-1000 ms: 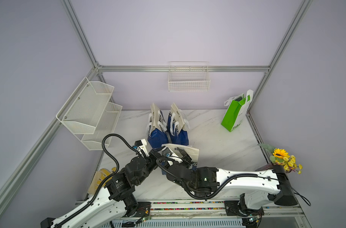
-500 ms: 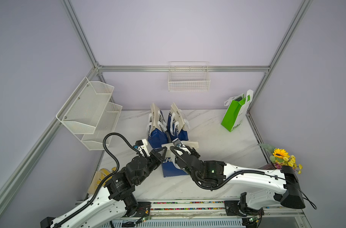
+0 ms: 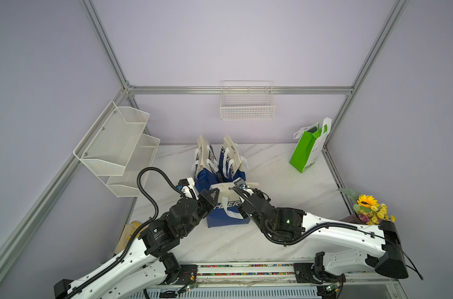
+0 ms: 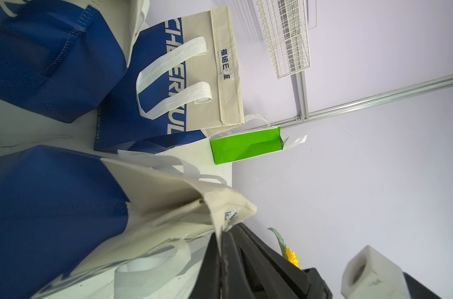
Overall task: Open the takeout bag
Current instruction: Open the takeout bag at the center of the board.
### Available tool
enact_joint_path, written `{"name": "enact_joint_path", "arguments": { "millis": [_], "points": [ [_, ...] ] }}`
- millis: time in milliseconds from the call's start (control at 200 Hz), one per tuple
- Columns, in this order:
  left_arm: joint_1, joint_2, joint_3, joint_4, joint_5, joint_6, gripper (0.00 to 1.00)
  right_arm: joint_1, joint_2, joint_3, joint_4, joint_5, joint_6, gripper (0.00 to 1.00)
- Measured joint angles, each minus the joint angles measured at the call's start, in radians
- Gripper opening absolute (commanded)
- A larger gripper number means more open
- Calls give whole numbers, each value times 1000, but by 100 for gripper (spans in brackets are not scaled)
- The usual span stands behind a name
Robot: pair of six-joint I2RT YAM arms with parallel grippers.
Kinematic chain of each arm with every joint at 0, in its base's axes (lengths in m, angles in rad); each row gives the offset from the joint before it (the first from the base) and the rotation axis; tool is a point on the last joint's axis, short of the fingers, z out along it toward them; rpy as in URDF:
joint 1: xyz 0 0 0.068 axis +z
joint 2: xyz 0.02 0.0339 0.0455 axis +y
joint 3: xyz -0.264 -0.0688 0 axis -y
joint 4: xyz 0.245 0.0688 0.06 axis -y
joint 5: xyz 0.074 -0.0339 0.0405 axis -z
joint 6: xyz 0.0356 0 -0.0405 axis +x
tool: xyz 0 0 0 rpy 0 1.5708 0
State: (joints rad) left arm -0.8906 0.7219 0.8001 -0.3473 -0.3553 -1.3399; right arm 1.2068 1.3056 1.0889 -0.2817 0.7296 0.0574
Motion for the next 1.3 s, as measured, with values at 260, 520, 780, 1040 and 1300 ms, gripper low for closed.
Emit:
{"name": "enact_joint_path", "arguments": {
  "millis": [260,520,780,1040,1300],
  "points": [
    [0,-36,0,-12,-2,-8,0,0,13,4,61,-22,-83,65],
    [1,-57,0,-35,-12,-11,0,13,75,26,119,-47,-175,68],
    [16,-72,0,-40,-4,-13,0,25,159,76,165,-41,-217,54],
    [22,-84,0,-69,-3,-15,0,9,181,89,188,-37,-238,18],
    [51,-84,0,-92,23,-13,0,-27,180,85,208,-111,-222,0]
  ]
}}
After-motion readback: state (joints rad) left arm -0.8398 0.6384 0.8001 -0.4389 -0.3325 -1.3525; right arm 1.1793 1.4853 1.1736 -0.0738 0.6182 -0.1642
